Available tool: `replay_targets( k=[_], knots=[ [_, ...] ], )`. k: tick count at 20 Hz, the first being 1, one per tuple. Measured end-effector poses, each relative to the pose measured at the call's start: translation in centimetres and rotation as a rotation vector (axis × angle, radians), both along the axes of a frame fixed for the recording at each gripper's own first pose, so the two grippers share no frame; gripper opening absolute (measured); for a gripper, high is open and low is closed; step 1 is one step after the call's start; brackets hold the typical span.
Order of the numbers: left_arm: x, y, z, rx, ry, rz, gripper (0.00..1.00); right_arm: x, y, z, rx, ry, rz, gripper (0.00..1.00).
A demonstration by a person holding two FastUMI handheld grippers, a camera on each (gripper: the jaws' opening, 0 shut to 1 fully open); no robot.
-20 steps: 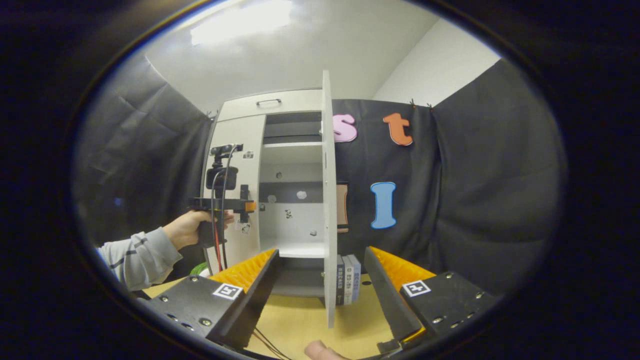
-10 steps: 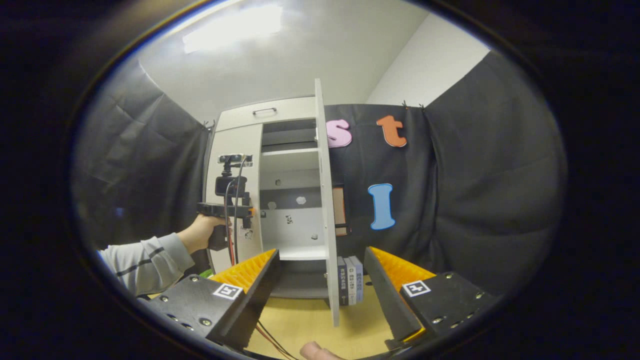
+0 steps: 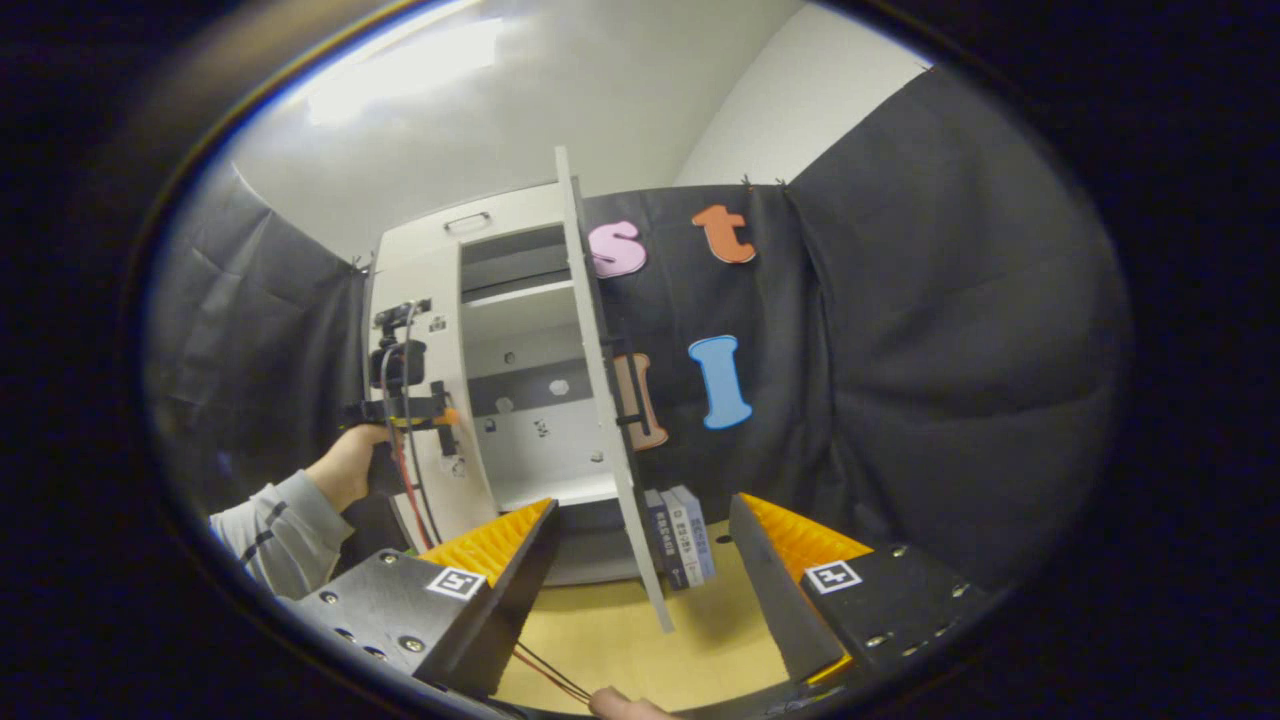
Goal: Open the right door of the double-door shoe cabinet with the right hand, and open the left door with the left hand.
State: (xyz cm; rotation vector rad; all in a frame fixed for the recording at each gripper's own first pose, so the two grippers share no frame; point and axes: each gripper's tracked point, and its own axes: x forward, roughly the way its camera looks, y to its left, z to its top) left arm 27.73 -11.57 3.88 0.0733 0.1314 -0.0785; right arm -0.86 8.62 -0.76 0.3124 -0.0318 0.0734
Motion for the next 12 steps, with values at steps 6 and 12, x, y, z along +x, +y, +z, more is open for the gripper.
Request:
replay_targets(
  k=[6, 12],
  knots=[
    [-3.9, 1.3, 0.2, 0.012, 0.022, -0.064, 0.23, -0.3, 0.3, -0.3, 0.03, -0.004, 0.016, 0.98],
    [-7.9, 3.3, 1.0, -0.008, 0.022, -0.127, 0.23, -1.5, 2.5, -0.4, -0.042, -0.013, 0.06, 0.98]
  ],
)
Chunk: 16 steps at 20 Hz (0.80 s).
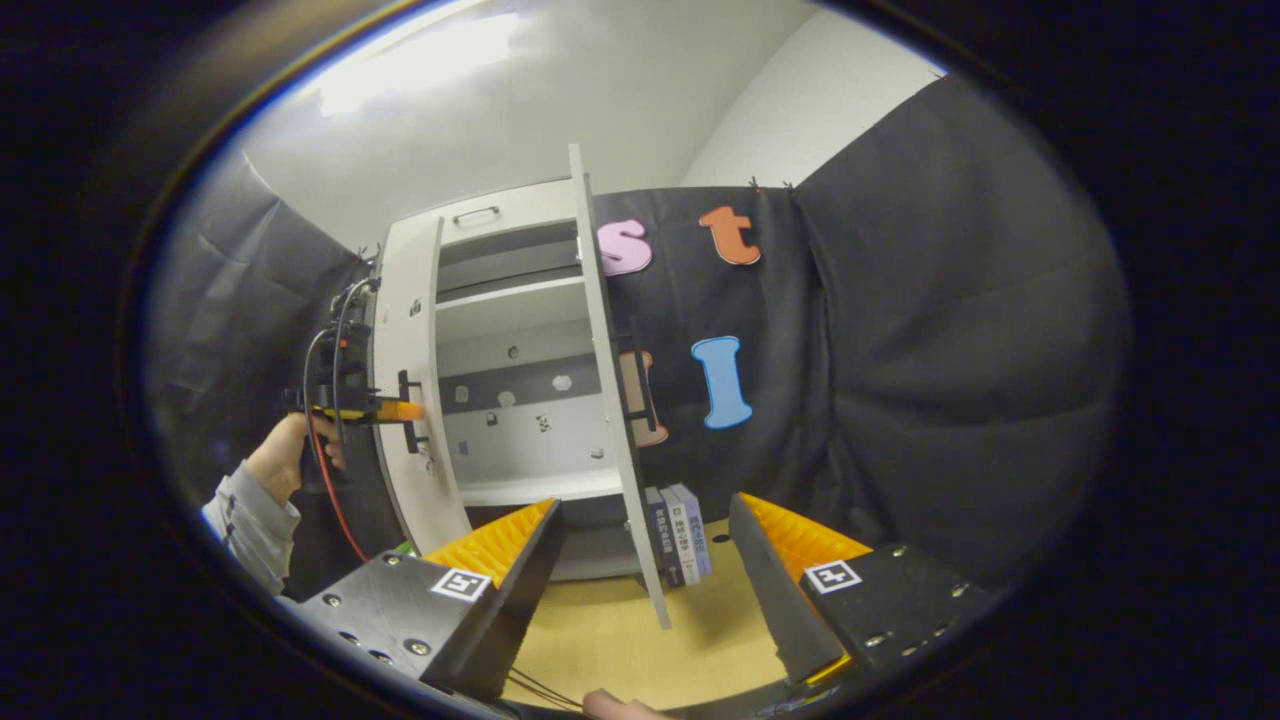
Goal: Open the right door of the double-door shoe cabinet with the right hand, and open the left door with the left hand.
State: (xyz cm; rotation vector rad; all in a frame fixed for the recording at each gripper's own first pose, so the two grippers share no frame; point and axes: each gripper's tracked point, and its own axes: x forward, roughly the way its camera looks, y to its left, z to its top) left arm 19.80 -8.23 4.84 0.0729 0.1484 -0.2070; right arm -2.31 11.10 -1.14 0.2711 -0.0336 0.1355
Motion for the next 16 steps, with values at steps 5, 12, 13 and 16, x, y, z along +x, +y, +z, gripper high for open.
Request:
replay_targets(
  k=[5, 12, 13, 16],
  knots=[
    [-2.3, 1.6, 0.4, 0.019, -0.016, -0.001, 0.23, -0.3, 1.1, -0.3, -0.02, 0.004, 0.017, 0.98],
    [-4.9, 4.5, 0.8, 0.028, -0.045, 0.001, 0.23, -0.6, 4.0, -0.1, -0.022, 0.0, 0.065, 0.98],
    [-5.2, 5.0, 0.9, 0.036, -0.052, 0.003, 0.23, -0.6, 4.4, -0.2, -0.034, -0.001, 0.072, 0.98],
    [-6.3, 6.6, 1.1, 0.042, -0.071, 0.009, 0.22, -1.3, 6.6, -0.3, -0.067, -0.008, 0.115, 0.98]
  ],
)
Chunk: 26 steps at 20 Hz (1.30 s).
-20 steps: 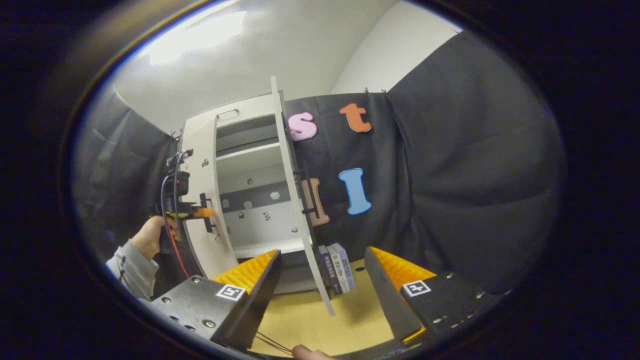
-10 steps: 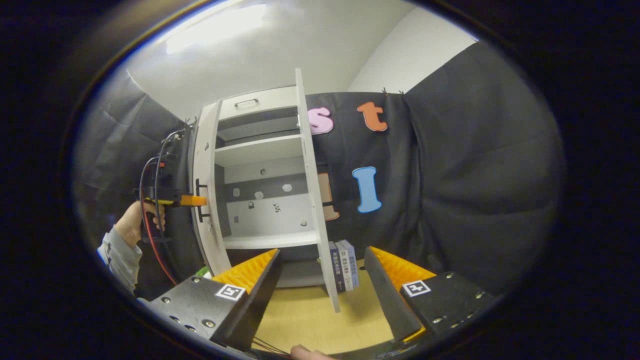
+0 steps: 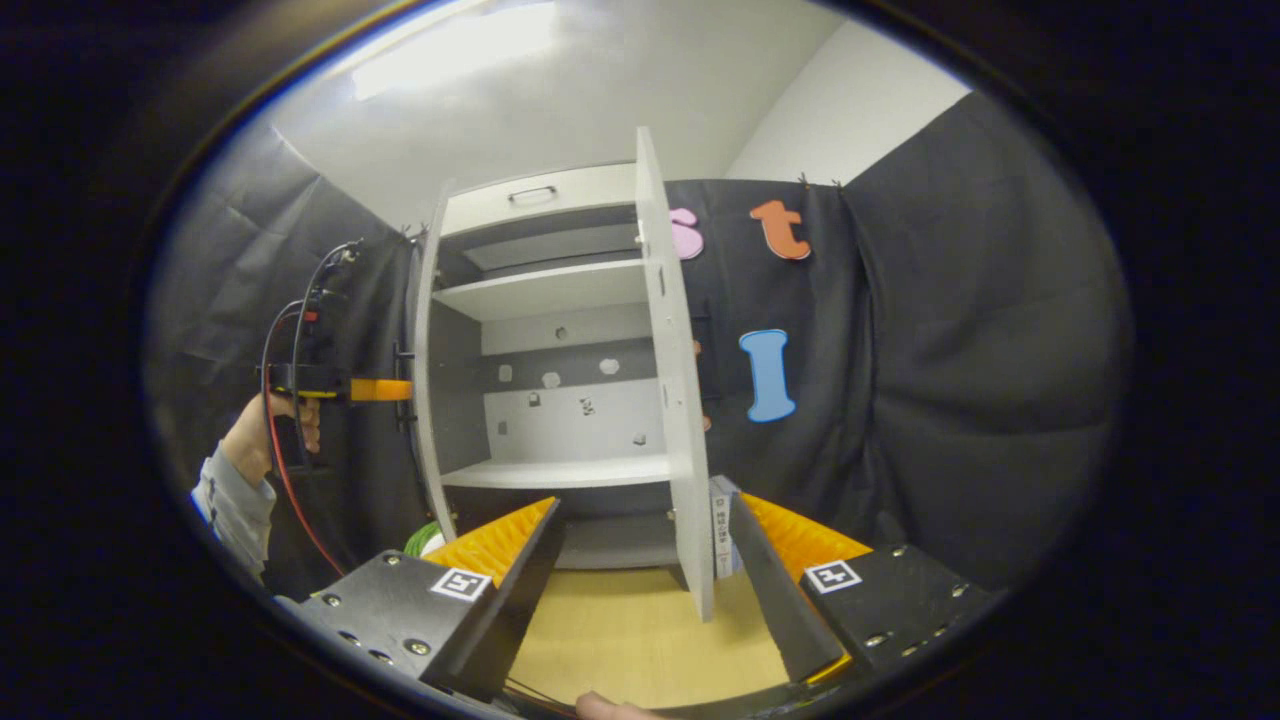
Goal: Open the right door of the double-door shoe cabinet with the right hand, and open the left door with the left hand.
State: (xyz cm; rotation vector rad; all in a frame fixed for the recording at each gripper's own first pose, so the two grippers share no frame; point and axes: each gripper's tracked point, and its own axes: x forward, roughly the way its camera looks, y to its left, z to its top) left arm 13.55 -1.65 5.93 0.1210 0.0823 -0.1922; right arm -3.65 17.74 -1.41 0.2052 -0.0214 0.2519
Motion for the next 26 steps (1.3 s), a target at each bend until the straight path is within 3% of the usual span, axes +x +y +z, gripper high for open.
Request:
replay_targets(
  k=[4, 10, 11, 12, 15, 18, 25, 26],
  knots=[
    [-0.9, 2.2, 0.3, 0.017, -0.016, 0.037, 0.22, -0.8, 1.8, 0.3, -0.004, -0.014, 0.035, 0.98],
    [-2.2, 7.0, 0.8, -0.009, -0.02, 0.098, 0.12, -0.9, 2.7, 0.7, 0.01, -0.026, 0.035, 0.98],
    [-2.3, 8.1, 0.8, -0.003, -0.025, 0.117, 0.1, -0.8, 2.7, 0.8, 0.012, -0.024, 0.038, 0.94],
    [-2.3, 9.1, 0.9, 0.006, -0.031, 0.137, 0.09, -0.6, 2.8, 0.6, 0.012, -0.021, 0.042, 0.98],
    [-2.2, 12.2, 1.1, 0.013, -0.039, 0.183, 0.02, -0.5, 3.8, 0.5, 0.008, -0.019, 0.055, 0.98],
    [-2.4, 12.7, 1.3, -0.06, -0.03, 0.124, 0.0, -0.7, 4.5, -0.1, -0.002, -0.007, 0.065, 0.98],
    [-2.6, 13.2, 0.9, -0.024, -0.023, 0.138, 0.01, -0.6, 5.0, -1.2, -0.012, 0.013, 0.073, 0.98],
    [-2.6, 13.2, 0.9, -0.025, -0.03, 0.139, 0.03, -0.6, 5.0, -1.2, -0.012, 0.014, 0.072, 0.93]
  ],
)
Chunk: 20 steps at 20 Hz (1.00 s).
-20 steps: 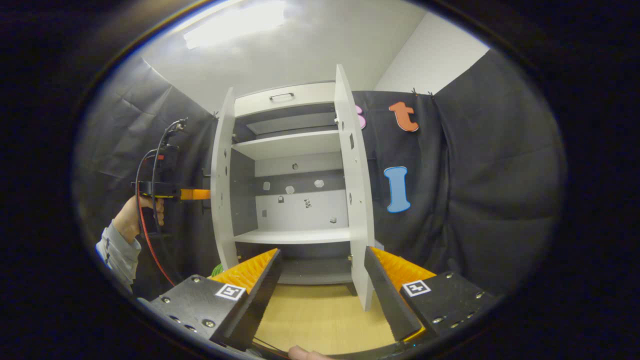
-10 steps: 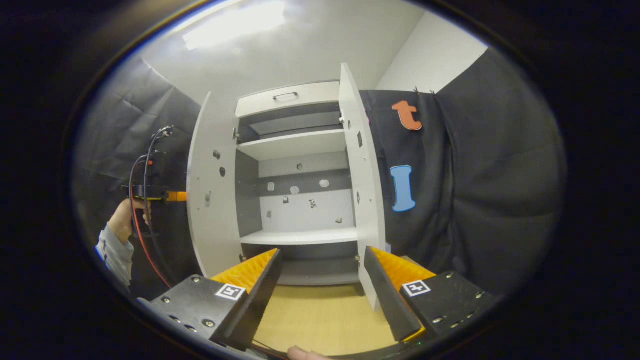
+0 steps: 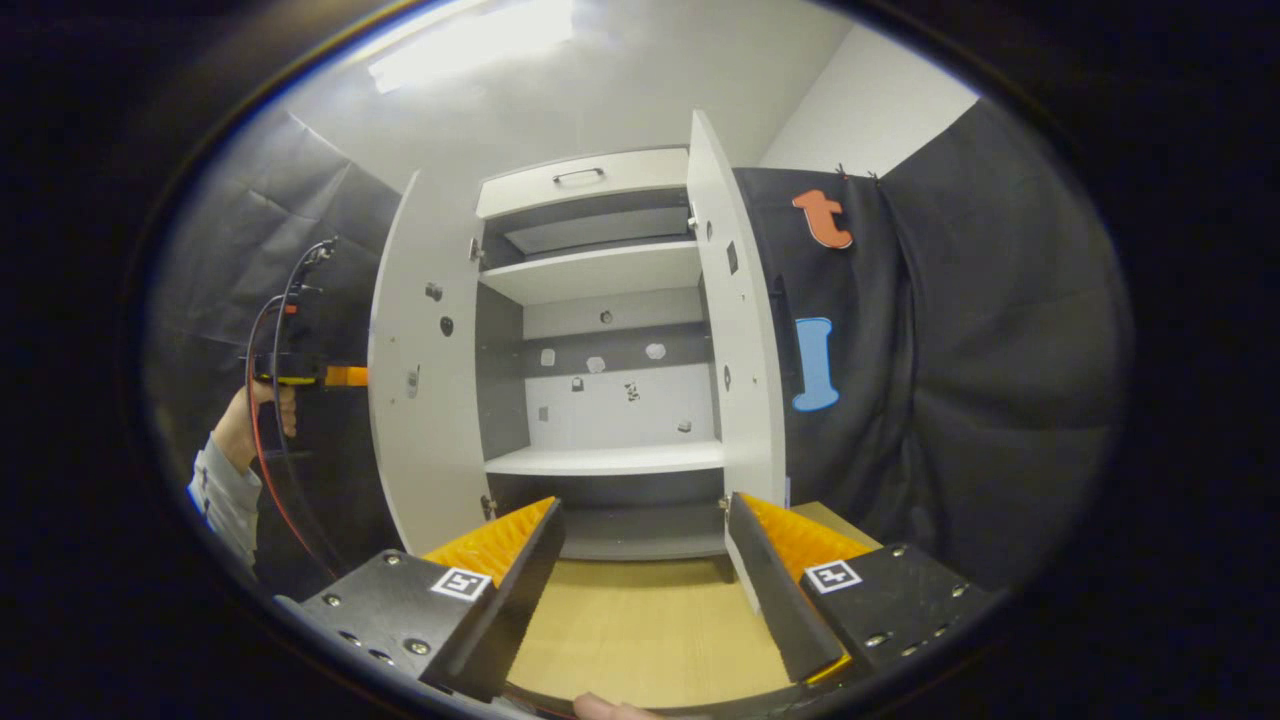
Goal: Open the right door of the double-door shoe cabinet with the right hand, and open the left door with the left hand.
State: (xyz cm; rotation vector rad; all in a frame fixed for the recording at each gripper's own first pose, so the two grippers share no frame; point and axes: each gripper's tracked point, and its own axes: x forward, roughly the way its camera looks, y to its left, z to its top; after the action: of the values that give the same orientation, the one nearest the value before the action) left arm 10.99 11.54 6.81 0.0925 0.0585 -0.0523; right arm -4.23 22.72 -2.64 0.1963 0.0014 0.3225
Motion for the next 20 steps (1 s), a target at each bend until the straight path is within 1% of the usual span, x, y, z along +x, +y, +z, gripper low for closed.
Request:
replay_targets(
  k=[1, 2, 3, 4, 5, 6, 7, 10, 11, 16, 17, 18, 19, 20],
  knots=[
    [0.0, -0.1, -0.1, -0.002, 0.002, 0.0, 0.01, 0.1, -0.1, 0.0, 0.0, 0.001, -0.001, 0.93],
    [-0.2, -0.2, 0.0, -0.006, -0.004, -0.002, 0.01, 0.1, -0.3, -0.1, 0.0, 0.003, -0.005, 0.98],
    [-0.2, -0.1, 0.0, -0.008, -0.003, -0.001, 0.01, 0.1, -0.5, -0.2, 0.002, 0.005, -0.007, 0.98],
    [-0.2, 0.0, -0.1, -0.009, -0.005, 0.002, 0.01, 0.1, -0.5, -0.3, 0.005, 0.008, -0.008, 0.93],
    [-0.2, 0.0, 0.0, -0.009, -0.009, 0.008, 0.01, 0.2, -0.6, -0.4, 0.007, 0.011, -0.009, 0.93],
    [-0.3, -0.1, -0.2, -0.007, -0.007, 0.013, 0.01, 0.3, -0.6, -0.6, 0.007, 0.015, -0.011, 0.98],
    [-0.5, -0.2, -0.2, -0.004, -0.008, 0.012, 0.01, 0.4, -0.7, -0.7, 0.006, 0.018, -0.013, 0.93],
    [-1.2, -0.2, -0.9, 0.005, 0.013, 0.027, 0.03, 0.5, -0.6, -0.9, 0.007, 0.024, -0.015, 0.93],
    [-1.5, -0.2, -0.9, 0.0, 0.009, 0.029, 0.04, 0.6, -0.6, -0.9, 0.009, 0.025, -0.013, 0.98],
    [-3.5, -0.4, -1.6, -0.042, 0.019, 0.043, 0.04, 0.7, 0.0, -1.4, -0.002, 0.035, -0.005, 0.98],
    [-3.9, -0.5, -1.7, -0.042, 0.017, 0.047, 0.07, 0.8, 0.1, -1.5, -0.005, 0.036, -0.005, 0.98],
    [-4.6, -0.7, -1.8, -0.043, 0.016, 0.053, 0.12, 0.8, 0.1, -1.6, -0.008, 0.038, -0.005, 0.98],
    [-5.2, -0.8, -1.9, -0.042, 0.011, 0.07, 0.31, 0.9, 0.1, -1.7, -0.008, 0.04, -0.006, 0.98],
    [-5.6, -0.9, -2.1, -0.035, 0.009, 0.084, 0.49, 0.9, 0.1, -1.8, -0.007, 0.042, -0.007, 1.0]
  ],
)
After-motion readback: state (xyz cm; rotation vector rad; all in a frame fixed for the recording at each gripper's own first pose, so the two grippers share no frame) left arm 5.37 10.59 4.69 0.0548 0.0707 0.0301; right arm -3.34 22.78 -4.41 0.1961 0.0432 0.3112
